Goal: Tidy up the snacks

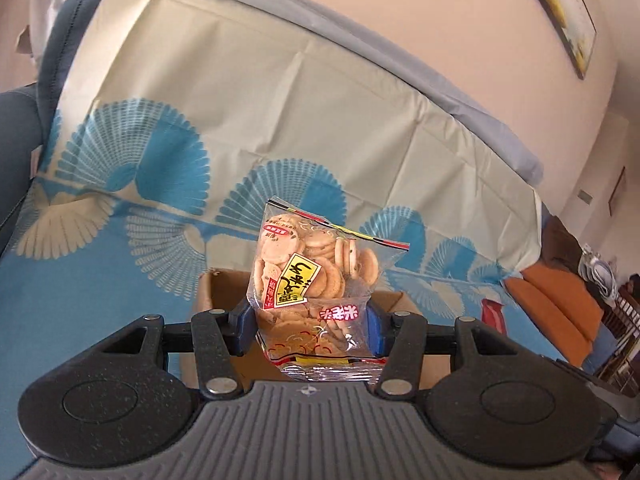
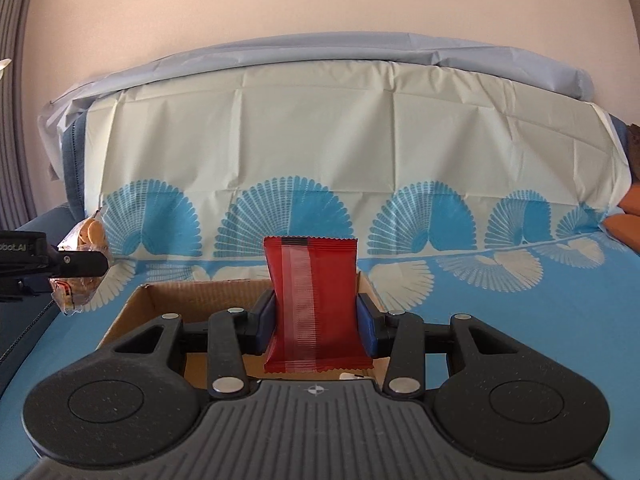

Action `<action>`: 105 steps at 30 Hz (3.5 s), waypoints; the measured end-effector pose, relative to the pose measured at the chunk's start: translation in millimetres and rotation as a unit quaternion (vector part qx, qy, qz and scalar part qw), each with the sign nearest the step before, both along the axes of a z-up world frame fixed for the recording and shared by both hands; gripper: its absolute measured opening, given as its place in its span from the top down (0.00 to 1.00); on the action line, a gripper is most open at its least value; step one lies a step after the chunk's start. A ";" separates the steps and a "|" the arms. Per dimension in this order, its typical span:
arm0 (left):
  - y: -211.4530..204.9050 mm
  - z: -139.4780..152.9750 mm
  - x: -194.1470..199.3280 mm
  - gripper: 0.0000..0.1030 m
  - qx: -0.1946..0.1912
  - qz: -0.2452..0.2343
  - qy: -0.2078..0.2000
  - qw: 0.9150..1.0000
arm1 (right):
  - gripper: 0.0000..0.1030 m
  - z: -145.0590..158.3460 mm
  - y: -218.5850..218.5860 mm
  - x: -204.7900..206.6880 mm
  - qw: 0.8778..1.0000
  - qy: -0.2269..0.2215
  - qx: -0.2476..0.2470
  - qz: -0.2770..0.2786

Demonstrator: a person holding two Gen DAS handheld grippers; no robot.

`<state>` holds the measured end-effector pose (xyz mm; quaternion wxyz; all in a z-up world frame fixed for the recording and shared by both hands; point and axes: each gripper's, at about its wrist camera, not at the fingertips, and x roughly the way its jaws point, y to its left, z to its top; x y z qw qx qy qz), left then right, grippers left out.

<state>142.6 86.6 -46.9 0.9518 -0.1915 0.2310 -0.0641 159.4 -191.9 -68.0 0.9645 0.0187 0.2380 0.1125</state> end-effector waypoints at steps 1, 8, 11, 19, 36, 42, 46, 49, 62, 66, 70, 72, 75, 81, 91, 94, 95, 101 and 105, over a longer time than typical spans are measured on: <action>-5.4 -0.7 -0.7 0.44 0.005 -0.008 -0.001 1.000 | 0.58 -1.0 -0.4 0.6 1.000 0.002 0.000 -0.004; -20.4 -3.5 0.4 0.44 0.001 -0.053 -0.004 0.999 | 0.57 -4.2 0.3 0.4 1.000 0.003 -0.002 -0.007; -22.1 -3.8 -2.1 0.44 -0.003 -0.078 -0.007 0.997 | 0.57 -3.3 0.9 -0.5 1.000 -0.002 0.000 -0.006; -33.2 -4.0 -8.6 0.40 0.004 -0.146 -0.009 0.989 | 0.55 -0.9 0.7 -1.4 1.000 -0.009 0.010 -0.007; -35.1 -7.2 -65.2 0.03 0.047 -0.078 0.018 0.996 | 0.01 9.4 -3.6 -31.7 0.999 0.015 0.026 -0.020; -40.8 5.6 -111.0 0.02 0.064 -0.032 0.007 0.997 | 0.01 17.0 -16.0 -73.4 0.998 0.058 0.005 -0.027; -57.7 16.5 -126.0 0.01 0.084 -0.004 0.043 0.996 | 0.01 24.3 -28.7 -103.8 0.999 0.044 -0.003 -0.023; -67.0 13.8 -139.9 0.01 0.082 0.009 0.046 0.995 | 0.01 25.3 -36.5 -117.4 0.998 0.043 -0.007 -0.038; -73.9 -29.3 -127.3 0.00 0.098 0.024 0.135 0.986 | 0.01 1.4 -27.1 -105.4 0.995 0.089 -0.033 -0.033; -71.7 -29.8 -124.3 0.01 0.096 0.030 0.143 0.985 | 0.01 -2.5 -22.6 -100.3 0.994 0.098 -0.035 -0.026; -72.4 -29.5 -122.5 0.01 0.097 0.032 0.144 0.984 | 0.01 -4.9 -15.5 -98.7 0.994 0.098 -0.044 -0.013; -72.0 -29.8 -121.7 0.00 0.095 0.034 0.145 0.984 | 0.01 -5.0 -12.9 -99.2 0.994 0.096 -0.047 -0.008; -71.5 -30.7 -120.6 0.01 0.091 0.035 0.148 0.984 | 0.01 -5.6 -10.7 -99.7 0.994 0.096 -0.052 -0.003; -70.9 -31.4 -120.4 0.00 0.091 0.036 0.149 0.984 | 0.01 -5.4 -11.6 -99.8 0.994 0.095 -0.051 -0.001; -71.3 -31.6 -120.9 0.00 0.088 0.035 0.149 0.984 | 0.01 -5.1 -11.7 -99.8 0.994 0.097 -0.051 -0.002; -72.9 -31.6 -121.0 0.00 0.089 0.035 0.148 0.984 | 0.01 -5.0 -11.4 -99.9 0.994 0.097 -0.051 -0.002; -73.2 -31.5 -121.1 0.00 0.089 0.035 0.148 0.984 | 0.01 -4.9 -11.4 -100.0 0.994 0.098 -0.050 -0.002; -73.8 -29.7 -121.2 0.00 0.090 0.033 0.143 0.985 | 0.01 -5.1 -11.2 -99.8 0.994 0.098 -0.050 -0.002; -73.8 -29.4 -120.9 0.00 0.089 0.032 0.141 0.985 | 0.01 -5.2 -11.2 -99.5 0.994 0.098 -0.049 -0.002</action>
